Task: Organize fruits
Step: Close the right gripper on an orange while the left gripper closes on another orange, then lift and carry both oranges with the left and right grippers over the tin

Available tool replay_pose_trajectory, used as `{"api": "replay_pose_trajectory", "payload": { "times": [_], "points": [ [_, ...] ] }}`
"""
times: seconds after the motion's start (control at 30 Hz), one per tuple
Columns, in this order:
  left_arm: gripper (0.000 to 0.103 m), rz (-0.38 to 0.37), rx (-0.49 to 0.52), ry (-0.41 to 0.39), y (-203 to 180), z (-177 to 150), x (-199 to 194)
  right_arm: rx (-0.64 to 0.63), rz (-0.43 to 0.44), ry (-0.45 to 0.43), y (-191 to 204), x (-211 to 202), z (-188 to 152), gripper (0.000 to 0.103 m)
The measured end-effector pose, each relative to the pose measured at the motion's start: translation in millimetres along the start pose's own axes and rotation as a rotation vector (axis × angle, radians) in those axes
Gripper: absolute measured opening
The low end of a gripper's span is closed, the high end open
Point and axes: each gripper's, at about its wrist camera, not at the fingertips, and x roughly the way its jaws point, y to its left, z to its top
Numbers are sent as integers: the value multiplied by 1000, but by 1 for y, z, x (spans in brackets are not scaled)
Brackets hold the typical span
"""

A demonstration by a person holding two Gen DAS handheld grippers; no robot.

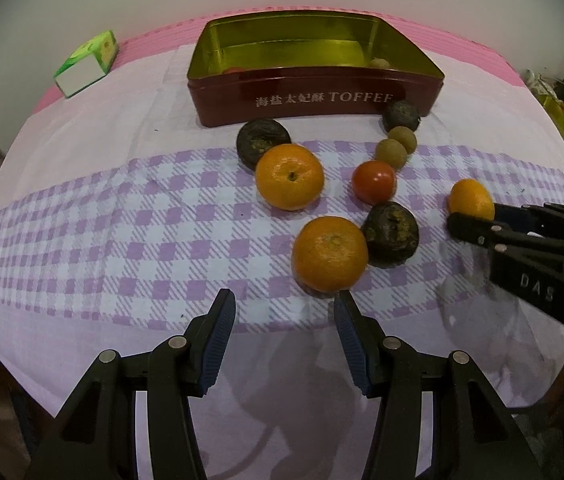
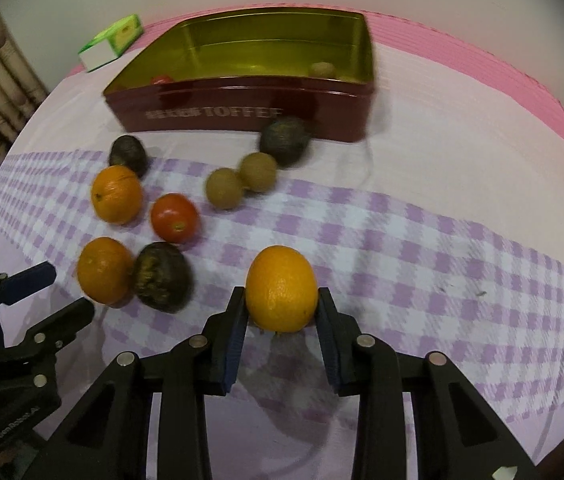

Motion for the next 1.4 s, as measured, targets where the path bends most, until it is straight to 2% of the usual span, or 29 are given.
{"api": "replay_pose_trajectory", "payload": {
  "times": [0.27,0.47,0.97,1.07,1.1,1.4],
  "points": [
    [53,-2,9,5,-11,5,6,37,-8,4,-12,-1,-2,31],
    [53,-34,-16,22,-15,16,17,44,-4,7,-14,0,-2,31],
    [53,1,-26,-6,-22,43,36,49,3,1,-18,-1,-5,31],
    [48,-1,-30,-4,-19,44,39,46,0,0,-16,-1,-5,31],
    [43,-7,-30,-7,-19,45,39,46,-2,0,-16,-1,-5,31],
    [42,-6,-42,-12,-15,40,39,43,-7,-2,-15,-1,-4,31]
  ]
}}
